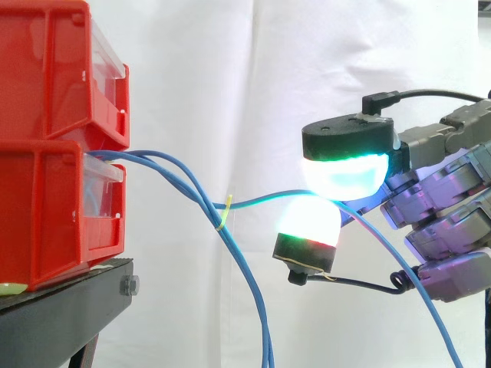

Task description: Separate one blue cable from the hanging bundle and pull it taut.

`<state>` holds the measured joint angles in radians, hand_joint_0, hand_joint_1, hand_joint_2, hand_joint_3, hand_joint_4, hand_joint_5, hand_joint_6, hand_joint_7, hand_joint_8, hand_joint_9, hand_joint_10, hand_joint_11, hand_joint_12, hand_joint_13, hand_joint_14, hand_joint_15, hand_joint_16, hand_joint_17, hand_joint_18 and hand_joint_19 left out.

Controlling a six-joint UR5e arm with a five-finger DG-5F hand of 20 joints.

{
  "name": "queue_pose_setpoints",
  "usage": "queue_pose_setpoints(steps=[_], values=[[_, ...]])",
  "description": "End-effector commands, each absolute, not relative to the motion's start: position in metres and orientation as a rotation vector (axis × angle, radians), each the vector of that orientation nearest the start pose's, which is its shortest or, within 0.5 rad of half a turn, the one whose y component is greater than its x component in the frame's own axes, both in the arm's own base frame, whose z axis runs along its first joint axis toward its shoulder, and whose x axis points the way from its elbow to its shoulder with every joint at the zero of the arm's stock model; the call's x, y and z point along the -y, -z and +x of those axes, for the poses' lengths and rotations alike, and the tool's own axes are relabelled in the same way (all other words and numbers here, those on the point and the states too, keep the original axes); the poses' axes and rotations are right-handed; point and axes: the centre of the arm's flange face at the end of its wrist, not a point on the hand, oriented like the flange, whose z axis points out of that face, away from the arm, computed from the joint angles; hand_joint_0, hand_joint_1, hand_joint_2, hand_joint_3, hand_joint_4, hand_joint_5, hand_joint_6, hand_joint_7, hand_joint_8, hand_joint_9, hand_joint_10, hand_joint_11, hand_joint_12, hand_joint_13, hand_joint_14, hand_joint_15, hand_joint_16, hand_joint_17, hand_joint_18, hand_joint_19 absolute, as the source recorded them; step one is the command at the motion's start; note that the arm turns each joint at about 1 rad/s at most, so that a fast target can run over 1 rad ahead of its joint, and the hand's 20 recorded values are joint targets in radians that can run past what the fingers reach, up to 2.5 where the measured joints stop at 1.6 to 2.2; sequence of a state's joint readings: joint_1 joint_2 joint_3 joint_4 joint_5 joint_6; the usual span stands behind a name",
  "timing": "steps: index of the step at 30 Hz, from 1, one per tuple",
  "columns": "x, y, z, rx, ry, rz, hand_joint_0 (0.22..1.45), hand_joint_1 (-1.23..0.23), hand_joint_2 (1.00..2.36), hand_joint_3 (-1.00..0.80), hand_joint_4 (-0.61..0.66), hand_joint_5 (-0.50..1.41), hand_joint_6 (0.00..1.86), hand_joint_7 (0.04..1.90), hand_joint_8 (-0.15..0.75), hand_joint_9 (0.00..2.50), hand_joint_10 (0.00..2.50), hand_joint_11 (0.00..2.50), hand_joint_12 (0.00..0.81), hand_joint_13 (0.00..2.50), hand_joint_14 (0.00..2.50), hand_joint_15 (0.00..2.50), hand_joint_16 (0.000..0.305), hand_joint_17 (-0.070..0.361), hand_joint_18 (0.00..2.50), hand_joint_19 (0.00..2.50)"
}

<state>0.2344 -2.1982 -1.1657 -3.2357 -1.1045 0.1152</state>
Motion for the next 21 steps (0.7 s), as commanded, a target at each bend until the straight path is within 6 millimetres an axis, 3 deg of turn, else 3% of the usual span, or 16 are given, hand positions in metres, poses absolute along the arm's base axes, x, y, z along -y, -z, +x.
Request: queue_pose_setpoints(steps=[1,21], values=[[0.0147,-0.2976,0.7082,-1.218,-0.880,1.523,0.72,-0.82,1.01,0.04,0.09,0.14,0.51,1.21,0.200,2.13,0.02,0.64,0.357,1.86,0.02,1.12,0.056,0.125,1.47,0.86],[0.0144,-0.2988,0.7107,-1.201,-0.893,1.512,0.72,-0.82,1.01,0.05,0.09,0.14,0.51,1.20,0.200,2.14,0.03,0.64,0.351,1.86,0.03,1.11,0.056,0.127,1.46,0.85]])
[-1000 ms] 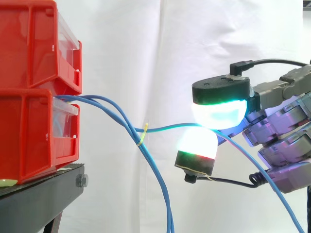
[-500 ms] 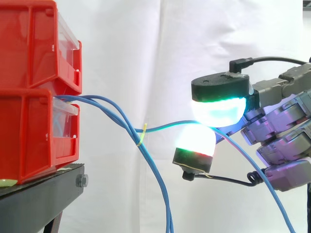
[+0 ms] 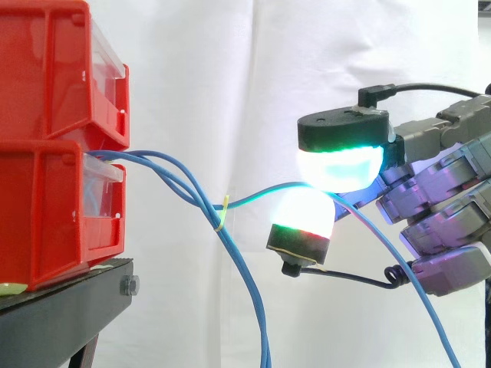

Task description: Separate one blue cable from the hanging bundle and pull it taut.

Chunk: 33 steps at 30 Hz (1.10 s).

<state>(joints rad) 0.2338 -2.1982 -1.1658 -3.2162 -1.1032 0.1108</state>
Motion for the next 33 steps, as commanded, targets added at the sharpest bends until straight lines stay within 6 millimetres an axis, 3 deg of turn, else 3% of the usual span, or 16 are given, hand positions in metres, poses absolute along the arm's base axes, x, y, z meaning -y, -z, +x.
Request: queue_pose_setpoints(steps=[1,16,25,33], values=[[0.014,-0.300,0.711,-1.201,-0.893,1.511,0.72,-0.82,1.01,0.05,0.08,0.14,0.51,1.20,0.195,2.14,0.03,0.65,0.353,1.87,0.02,1.10,0.056,0.127,1.45,0.85],[0.013,-0.298,0.710,-1.203,-0.898,1.520,0.72,-0.82,1.01,0.04,0.07,0.14,0.51,1.19,0.201,2.14,0.03,0.65,0.342,1.86,0.02,1.10,0.056,0.126,1.45,0.85],[0.014,-0.282,0.699,-1.260,-0.879,1.566,0.72,-0.82,1.01,0.04,0.07,0.14,0.51,1.19,0.204,2.14,0.03,0.65,0.350,1.86,0.02,1.12,0.056,0.125,1.45,0.86],[0.021,-0.308,0.670,-1.248,-0.882,1.561,0.72,-0.82,1.01,0.04,0.07,0.14,0.51,1.19,0.199,2.14,0.02,0.66,0.348,1.86,0.02,1.11,0.055,0.124,1.45,0.86]])
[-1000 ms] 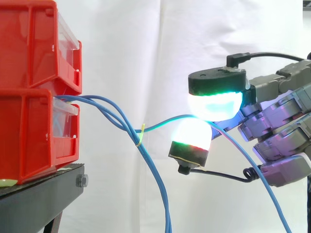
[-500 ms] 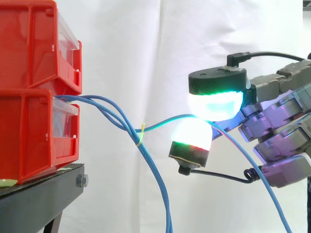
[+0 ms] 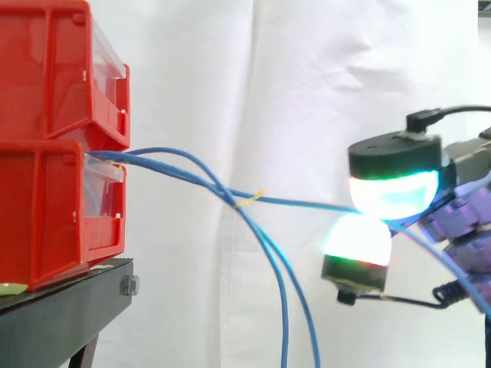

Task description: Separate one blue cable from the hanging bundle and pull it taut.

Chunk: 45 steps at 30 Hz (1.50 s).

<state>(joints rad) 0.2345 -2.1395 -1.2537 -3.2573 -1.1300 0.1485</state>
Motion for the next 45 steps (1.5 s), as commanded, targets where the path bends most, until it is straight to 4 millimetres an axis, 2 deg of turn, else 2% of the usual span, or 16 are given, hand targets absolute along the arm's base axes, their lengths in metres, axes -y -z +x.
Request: queue_pose_setpoints(steps=[1,45], values=[[0.0208,-0.3090,0.6700,-1.247,-0.884,1.560,0.72,-0.82,1.01,0.04,0.07,0.14,0.51,1.19,0.205,2.14,0.03,0.65,0.346,1.86,0.03,1.11,0.055,0.124,1.45,0.86],[0.0212,-0.3138,0.6674,-1.238,-0.865,1.559,0.72,-0.82,1.01,0.01,0.08,0.14,0.51,1.18,0.194,2.14,0.03,0.66,0.348,1.85,0.03,1.13,0.055,0.124,1.44,0.86]])
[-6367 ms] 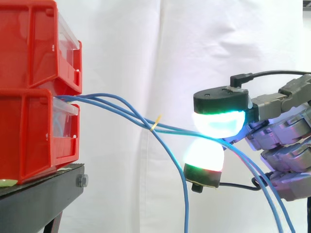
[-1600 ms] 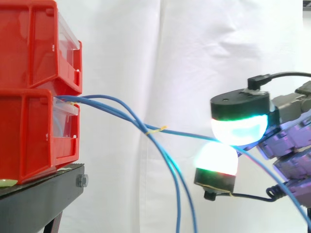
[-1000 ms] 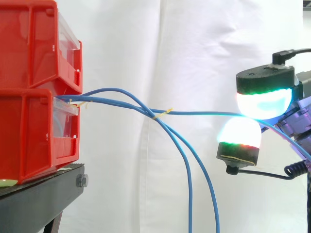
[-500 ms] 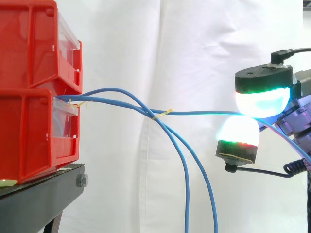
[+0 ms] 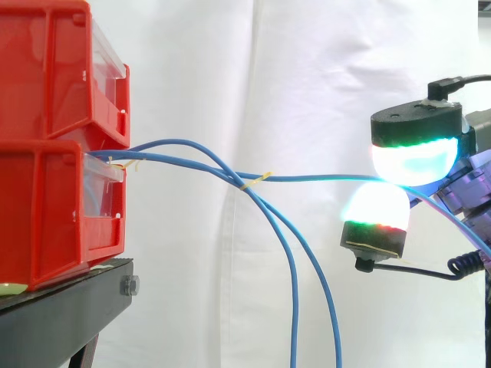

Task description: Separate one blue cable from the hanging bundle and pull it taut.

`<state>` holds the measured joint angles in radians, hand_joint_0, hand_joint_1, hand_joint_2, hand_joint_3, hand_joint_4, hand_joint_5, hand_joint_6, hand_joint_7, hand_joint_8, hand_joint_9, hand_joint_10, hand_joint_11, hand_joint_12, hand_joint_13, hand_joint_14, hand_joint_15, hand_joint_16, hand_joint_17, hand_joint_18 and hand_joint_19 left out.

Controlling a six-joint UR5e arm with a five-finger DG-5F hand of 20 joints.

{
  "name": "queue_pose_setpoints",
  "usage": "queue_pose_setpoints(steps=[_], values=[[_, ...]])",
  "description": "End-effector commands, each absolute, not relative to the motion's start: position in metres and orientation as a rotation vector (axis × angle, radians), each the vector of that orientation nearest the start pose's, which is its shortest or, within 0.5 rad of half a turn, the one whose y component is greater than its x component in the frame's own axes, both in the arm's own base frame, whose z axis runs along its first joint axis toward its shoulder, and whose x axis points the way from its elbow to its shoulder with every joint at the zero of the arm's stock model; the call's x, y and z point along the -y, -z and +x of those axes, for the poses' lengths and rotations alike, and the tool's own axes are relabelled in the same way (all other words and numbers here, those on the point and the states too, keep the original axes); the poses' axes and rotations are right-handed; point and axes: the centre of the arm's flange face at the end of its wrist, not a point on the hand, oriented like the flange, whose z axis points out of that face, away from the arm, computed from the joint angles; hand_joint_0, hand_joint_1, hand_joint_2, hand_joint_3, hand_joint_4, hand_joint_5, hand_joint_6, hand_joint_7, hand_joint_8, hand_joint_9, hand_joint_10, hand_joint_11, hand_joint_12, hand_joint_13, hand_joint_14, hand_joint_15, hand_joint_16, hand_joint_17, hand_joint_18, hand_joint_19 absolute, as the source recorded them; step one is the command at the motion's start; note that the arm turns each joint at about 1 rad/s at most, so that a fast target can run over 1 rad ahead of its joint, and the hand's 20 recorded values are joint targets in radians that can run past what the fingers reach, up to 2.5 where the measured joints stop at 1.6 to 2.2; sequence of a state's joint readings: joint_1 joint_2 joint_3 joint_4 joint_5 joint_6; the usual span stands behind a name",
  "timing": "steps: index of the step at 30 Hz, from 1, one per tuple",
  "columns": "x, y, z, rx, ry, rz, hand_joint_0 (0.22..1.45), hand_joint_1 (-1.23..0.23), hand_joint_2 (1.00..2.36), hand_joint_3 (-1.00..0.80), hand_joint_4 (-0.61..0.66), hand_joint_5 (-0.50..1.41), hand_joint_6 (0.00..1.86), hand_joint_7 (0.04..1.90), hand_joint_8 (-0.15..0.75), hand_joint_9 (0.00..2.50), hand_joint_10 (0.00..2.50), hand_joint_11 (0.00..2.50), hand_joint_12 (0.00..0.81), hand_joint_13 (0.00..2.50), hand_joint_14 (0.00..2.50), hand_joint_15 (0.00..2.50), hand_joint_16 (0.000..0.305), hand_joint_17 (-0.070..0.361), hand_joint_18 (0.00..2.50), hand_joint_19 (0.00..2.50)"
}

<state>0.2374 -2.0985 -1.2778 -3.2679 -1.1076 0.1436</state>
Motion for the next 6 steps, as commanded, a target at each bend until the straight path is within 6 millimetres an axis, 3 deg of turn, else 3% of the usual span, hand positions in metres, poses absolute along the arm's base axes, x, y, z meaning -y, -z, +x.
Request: queue_pose_setpoints(steps=[1,6], values=[[0.0212,-0.3137,0.6672,-1.238,-0.865,1.560,0.72,-0.81,1.01,0.02,0.08,0.14,0.51,1.19,0.201,2.14,0.03,0.67,0.344,1.85,0.02,1.11,0.055,0.124,1.44,0.86],[0.0214,-0.3137,0.6672,-1.237,-0.864,1.561,0.72,-0.81,1.01,0.02,0.09,0.14,0.51,1.19,0.201,2.13,0.03,0.68,0.347,1.85,0.03,1.12,0.055,0.123,1.44,0.86]])
